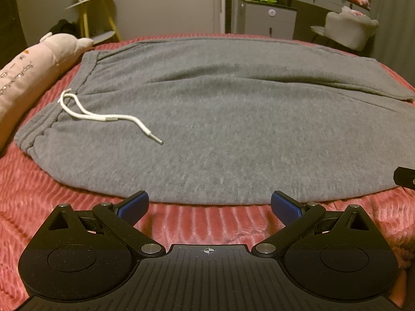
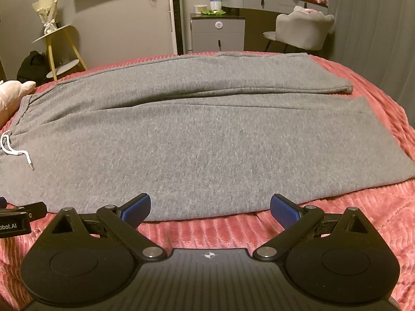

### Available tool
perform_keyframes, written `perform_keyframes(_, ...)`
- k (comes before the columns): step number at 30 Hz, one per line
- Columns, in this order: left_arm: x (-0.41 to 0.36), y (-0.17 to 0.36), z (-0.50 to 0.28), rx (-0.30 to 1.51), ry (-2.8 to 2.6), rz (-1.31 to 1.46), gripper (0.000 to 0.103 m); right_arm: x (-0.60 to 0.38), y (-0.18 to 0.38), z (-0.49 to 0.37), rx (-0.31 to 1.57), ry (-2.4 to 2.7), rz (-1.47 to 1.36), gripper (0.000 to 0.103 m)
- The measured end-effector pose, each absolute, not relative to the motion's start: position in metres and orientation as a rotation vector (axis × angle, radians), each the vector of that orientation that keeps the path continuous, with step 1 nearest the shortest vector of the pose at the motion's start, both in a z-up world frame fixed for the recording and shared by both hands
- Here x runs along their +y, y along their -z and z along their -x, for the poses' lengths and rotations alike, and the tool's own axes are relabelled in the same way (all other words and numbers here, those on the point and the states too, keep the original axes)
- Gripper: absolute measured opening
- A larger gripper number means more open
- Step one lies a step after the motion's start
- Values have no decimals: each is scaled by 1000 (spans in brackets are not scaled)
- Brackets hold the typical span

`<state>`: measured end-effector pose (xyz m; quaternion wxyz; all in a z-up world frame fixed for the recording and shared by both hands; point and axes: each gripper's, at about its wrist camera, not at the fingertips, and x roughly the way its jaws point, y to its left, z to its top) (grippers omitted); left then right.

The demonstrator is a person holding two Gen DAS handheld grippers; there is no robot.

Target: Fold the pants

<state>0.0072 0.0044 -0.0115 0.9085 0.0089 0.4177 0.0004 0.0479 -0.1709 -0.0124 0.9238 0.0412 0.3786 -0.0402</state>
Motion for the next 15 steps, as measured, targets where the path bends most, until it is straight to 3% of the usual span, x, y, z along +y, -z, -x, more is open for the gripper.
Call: perform_keyframes(15,6,13,-16,915,-38,-9,103,-182,15,-55,804,65,-156,99)
